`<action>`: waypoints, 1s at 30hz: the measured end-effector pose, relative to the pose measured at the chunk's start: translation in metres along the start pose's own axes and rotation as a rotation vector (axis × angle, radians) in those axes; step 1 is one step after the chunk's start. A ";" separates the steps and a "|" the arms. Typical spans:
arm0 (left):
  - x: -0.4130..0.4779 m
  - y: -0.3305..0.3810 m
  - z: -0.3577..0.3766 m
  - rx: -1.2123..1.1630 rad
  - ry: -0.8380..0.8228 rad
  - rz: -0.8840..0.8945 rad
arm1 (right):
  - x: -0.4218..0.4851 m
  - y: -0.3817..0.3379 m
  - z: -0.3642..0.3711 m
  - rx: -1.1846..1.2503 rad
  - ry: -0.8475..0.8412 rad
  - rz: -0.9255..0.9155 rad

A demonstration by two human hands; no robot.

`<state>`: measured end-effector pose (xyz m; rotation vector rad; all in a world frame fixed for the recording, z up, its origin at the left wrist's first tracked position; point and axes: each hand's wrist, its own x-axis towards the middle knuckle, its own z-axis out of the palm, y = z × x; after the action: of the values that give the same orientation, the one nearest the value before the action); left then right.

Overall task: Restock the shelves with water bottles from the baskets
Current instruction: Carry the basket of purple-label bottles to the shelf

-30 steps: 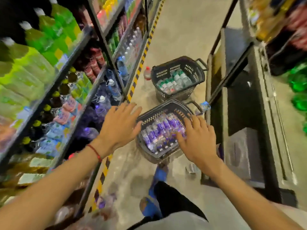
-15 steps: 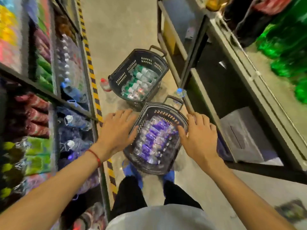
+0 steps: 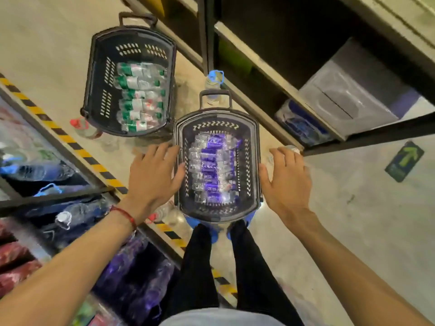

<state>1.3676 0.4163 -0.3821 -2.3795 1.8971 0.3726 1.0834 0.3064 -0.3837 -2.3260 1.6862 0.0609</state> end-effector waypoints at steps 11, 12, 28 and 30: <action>0.052 -0.028 0.221 -0.199 -0.129 -0.251 | 0.043 0.073 0.215 0.068 -0.231 0.102; 0.058 -0.029 0.243 -0.217 -0.139 -0.292 | 0.049 0.082 0.234 0.077 -0.248 0.113; 0.099 -0.035 0.371 -0.550 0.063 -0.541 | 0.108 0.117 0.365 0.300 -0.163 0.089; 0.098 -0.037 0.376 -0.588 0.101 -0.536 | 0.111 0.116 0.367 0.300 -0.159 0.116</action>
<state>1.3708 0.4101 -0.7727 -3.1918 1.1948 0.8621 1.0547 0.2582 -0.7807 -1.9529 1.6251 0.0138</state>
